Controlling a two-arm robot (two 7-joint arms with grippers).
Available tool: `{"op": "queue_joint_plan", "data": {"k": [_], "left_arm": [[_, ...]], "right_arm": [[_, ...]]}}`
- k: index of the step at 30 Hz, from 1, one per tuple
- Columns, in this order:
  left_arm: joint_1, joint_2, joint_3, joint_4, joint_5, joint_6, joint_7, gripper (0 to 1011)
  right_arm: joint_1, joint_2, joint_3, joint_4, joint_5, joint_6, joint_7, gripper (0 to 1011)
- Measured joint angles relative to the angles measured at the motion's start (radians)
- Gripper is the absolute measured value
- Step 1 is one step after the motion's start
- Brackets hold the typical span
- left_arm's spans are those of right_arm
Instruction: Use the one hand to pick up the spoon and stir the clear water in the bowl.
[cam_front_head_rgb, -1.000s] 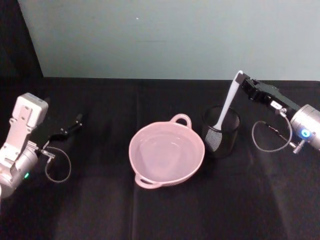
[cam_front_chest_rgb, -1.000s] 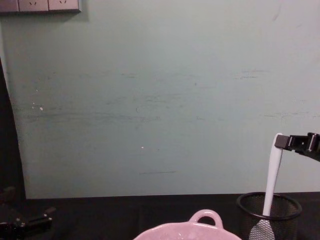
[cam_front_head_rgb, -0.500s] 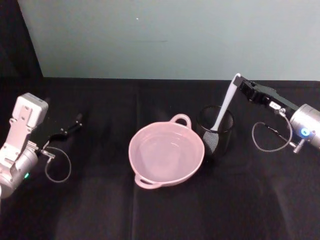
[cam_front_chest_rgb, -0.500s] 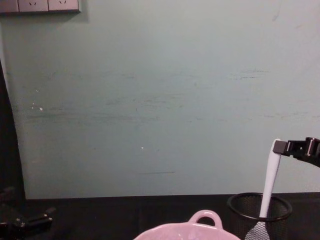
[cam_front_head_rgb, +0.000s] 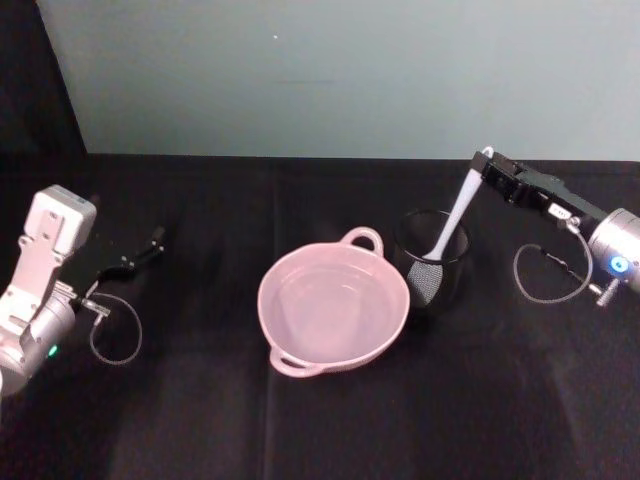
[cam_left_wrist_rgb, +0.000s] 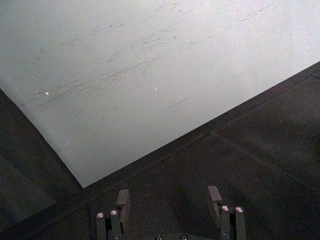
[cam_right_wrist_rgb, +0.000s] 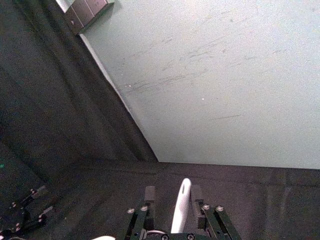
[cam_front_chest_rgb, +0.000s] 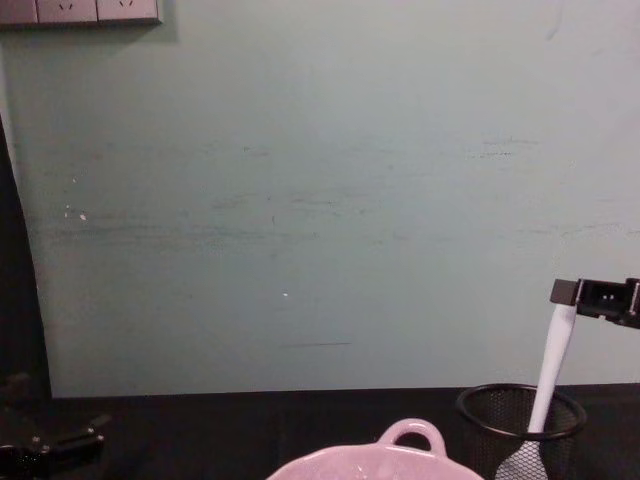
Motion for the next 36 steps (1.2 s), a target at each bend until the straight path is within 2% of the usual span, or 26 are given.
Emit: {"op": "queue_joint_plan", "data": {"k": [3, 4, 6, 7, 9, 12, 16, 17, 18, 19, 20, 22, 26, 29, 32, 35, 36], "left_arm": [[0.0, 0.0, 0.0, 0.0, 0.0, 0.0, 0.0, 1011], [0.0, 0.0, 0.0, 0.0, 0.0, 0.0, 0.0, 1011], [0.0, 0.0, 0.0, 0.0, 0.0, 0.0, 0.0, 1011], [0.0, 0.0, 0.0, 0.0, 0.0, 0.0, 0.0, 1011], [0.0, 0.0, 0.0, 0.0, 0.0, 0.0, 0.0, 1011], [0.0, 0.0, 0.0, 0.0, 0.0, 0.0, 0.0, 1011], [0.0, 0.0, 0.0, 0.0, 0.0, 0.0, 0.0, 1011], [0.0, 0.0, 0.0, 0.0, 0.0, 0.0, 0.0, 1011], [0.0, 0.0, 0.0, 0.0, 0.0, 0.0, 0.0, 1011], [0.0, 0.0, 0.0, 0.0, 0.0, 0.0, 0.0, 1011], [0.0, 0.0, 0.0, 0.0, 0.0, 0.0, 0.0, 1011], [0.0, 0.0, 0.0, 0.0, 0.0, 0.0, 0.0, 1011], [0.0, 0.0, 0.0, 0.0, 0.0, 0.0, 0.0, 1011], [0.0, 0.0, 0.0, 0.0, 0.0, 0.0, 0.0, 1011], [0.0, 0.0, 0.0, 0.0, 0.0, 0.0, 0.0, 1011], [0.0, 0.0, 0.0, 0.0, 0.0, 0.0, 0.0, 1011], [0.0, 0.0, 0.0, 0.0, 0.0, 0.0, 0.0, 1011]], "right_arm": [[-0.002, 0.007, 0.002, -0.005, 0.0, -0.003, -0.005, 471], [-0.004, 0.013, 0.004, -0.01, -0.001, -0.004, -0.008, 541], [-0.008, 0.023, 0.008, -0.02, -0.003, -0.005, -0.016, 582], [-0.009, 0.027, 0.01, -0.024, -0.005, -0.005, -0.019, 643], [-0.013, 0.036, 0.013, -0.033, -0.007, -0.005, -0.025, 673], [-0.025, 0.056, 0.021, -0.059, -0.016, -0.003, -0.043, 795], [-0.061, 0.105, 0.036, -0.142, -0.043, 0.011, -0.093, 902], [-0.07, 0.116, 0.04, -0.162, -0.048, 0.015, -0.102, 902], [-0.087, 0.136, 0.047, -0.198, -0.059, 0.022, -0.12, 951], [-0.087, 0.136, 0.047, -0.198, -0.059, 0.022, -0.12, 966], [-0.108, 0.157, 0.056, -0.239, -0.07, 0.029, -0.14, 994], [-0.143, 0.186, 0.07, -0.297, -0.087, 0.04, -0.166, 1002], [-0.198, 0.223, 0.087, -0.368, -0.125, 0.054, -0.215, 1002], [-0.225, 0.236, 0.093, -0.389, -0.152, 0.057, -0.243, 1003], [-0.258, 0.244, 0.095, -0.407, -0.218, 0.056, -0.306, 1003], [-0.266, 0.241, 0.087, -0.406, -0.268, 0.045, -0.344, 1002], [-0.268, 0.234, 0.078, -0.399, -0.302, 0.033, -0.366, 1003]]}}
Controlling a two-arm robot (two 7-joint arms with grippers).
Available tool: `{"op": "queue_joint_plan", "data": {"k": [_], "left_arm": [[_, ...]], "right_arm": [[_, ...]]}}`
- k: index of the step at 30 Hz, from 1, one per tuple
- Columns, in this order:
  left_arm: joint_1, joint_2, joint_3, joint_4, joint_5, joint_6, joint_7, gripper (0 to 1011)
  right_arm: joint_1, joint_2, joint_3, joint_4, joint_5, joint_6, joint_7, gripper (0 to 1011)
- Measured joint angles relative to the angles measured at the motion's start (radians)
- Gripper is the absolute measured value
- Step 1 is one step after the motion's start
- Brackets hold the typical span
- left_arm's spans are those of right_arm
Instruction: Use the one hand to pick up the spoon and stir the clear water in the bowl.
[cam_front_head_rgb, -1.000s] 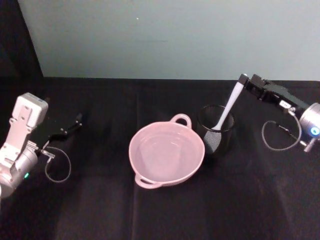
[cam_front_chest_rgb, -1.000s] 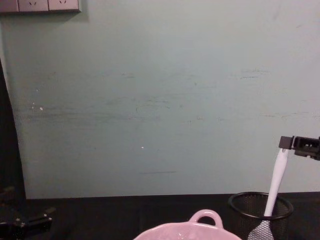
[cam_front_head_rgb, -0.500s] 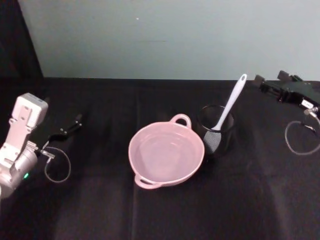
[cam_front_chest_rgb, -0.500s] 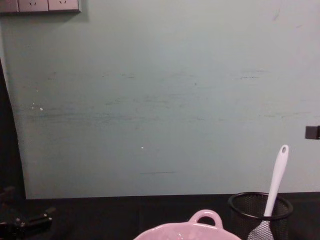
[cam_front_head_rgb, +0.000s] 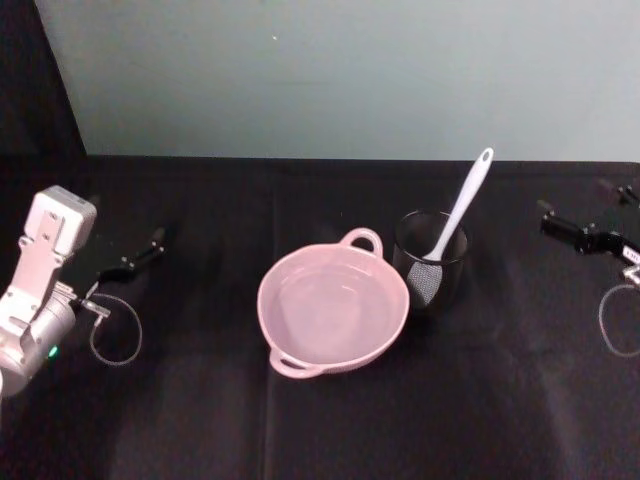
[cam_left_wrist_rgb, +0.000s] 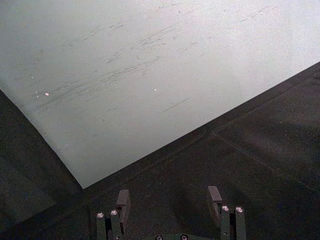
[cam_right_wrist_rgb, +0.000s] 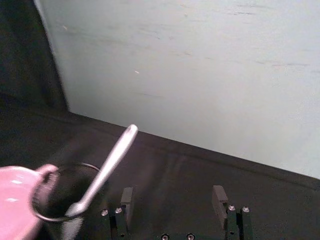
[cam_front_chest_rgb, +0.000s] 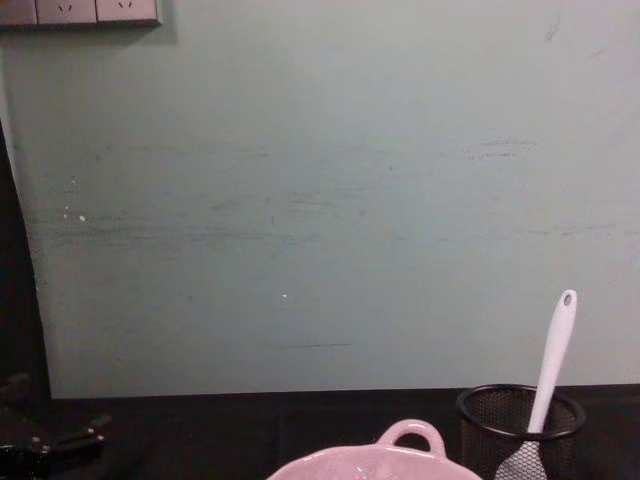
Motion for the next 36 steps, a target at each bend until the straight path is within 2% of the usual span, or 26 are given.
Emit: {"op": "queue_joint_plan", "data": {"k": [1, 5, 6, 9, 15, 21, 27, 36], "left_arm": [[0.0, 0.0, 0.0, 0.0, 0.0, 0.0, 0.0, 1011], [0.0, 0.0, 0.0, 0.0, 0.0, 0.0, 0.0, 1011], [0.0, 0.0, 0.0, 0.0, 0.0, 0.0, 0.0, 1011], [0.0, 0.0, 0.0, 0.0, 0.0, 0.0, 0.0, 1011], [0.0, 0.0, 0.0, 0.0, 0.0, 0.0, 0.0, 1011], [0.0, 0.0, 0.0, 0.0, 0.0, 0.0, 0.0, 1011], [0.0, 0.0, 0.0, 0.0, 0.0, 0.0, 0.0, 1011], [0.0, 0.0, 0.0, 0.0, 0.0, 0.0, 0.0, 1011]], "right_arm": [[0.001, -0.009, -0.012, 0.01, -0.043, -0.018, -0.025, 1003], [0.012, -0.038, -0.042, 0.043, -0.129, -0.061, -0.07, 1002], [0.02, -0.055, -0.054, 0.063, -0.164, -0.082, -0.089, 1003], [0.036, -0.089, -0.076, 0.099, -0.221, -0.113, -0.119, 1003], [0.065, -0.142, -0.115, 0.175, -0.296, -0.136, -0.141, 1003], [0.078, -0.17, -0.132, 0.237, -0.331, -0.149, -0.13, 1003], [0.081, -0.18, -0.135, 0.257, -0.358, -0.15, -0.124, 1003], [0.082, -0.181, -0.136, 0.258, -0.358, -0.149, -0.122, 1002]]}}
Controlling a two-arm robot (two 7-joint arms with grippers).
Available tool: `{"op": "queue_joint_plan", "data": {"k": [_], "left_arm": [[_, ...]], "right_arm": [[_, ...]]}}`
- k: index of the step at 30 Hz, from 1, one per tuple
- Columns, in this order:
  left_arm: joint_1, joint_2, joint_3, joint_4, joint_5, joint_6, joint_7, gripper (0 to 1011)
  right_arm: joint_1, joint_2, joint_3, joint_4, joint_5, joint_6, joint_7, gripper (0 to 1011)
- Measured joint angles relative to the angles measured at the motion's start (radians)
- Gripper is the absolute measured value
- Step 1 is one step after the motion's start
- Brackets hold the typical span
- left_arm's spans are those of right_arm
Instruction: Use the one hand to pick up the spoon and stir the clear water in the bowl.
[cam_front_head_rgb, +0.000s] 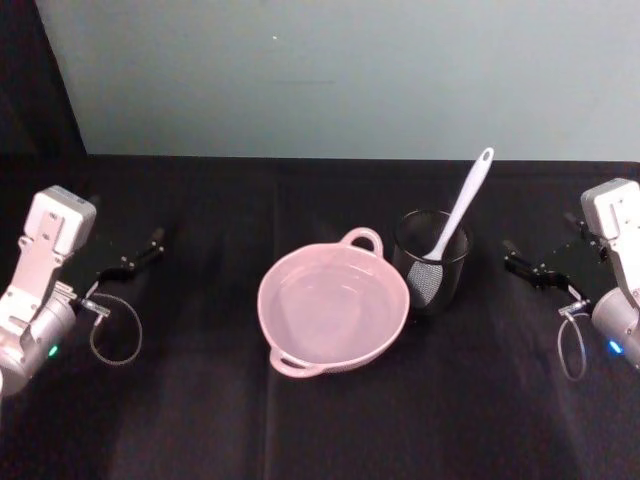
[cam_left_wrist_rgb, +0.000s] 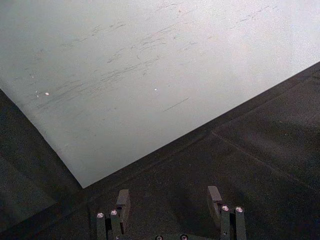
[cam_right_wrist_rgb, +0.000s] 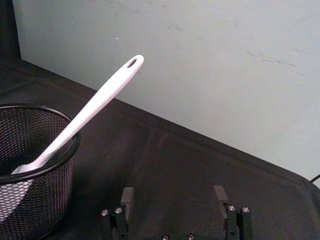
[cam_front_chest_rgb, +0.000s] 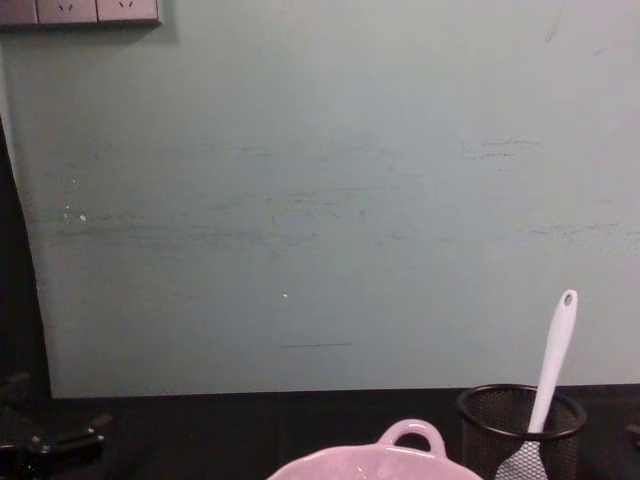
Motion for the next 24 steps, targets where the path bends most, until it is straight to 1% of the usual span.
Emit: {"op": "queue_joint_plan", "data": {"k": [24], "left_arm": [[0.0, 0.0, 0.0, 0.0, 0.0, 0.0, 0.0, 1011]], "right_arm": [[0.0, 0.001, 0.0, -0.002, 0.003, -0.001, 0.0, 1003]]}}
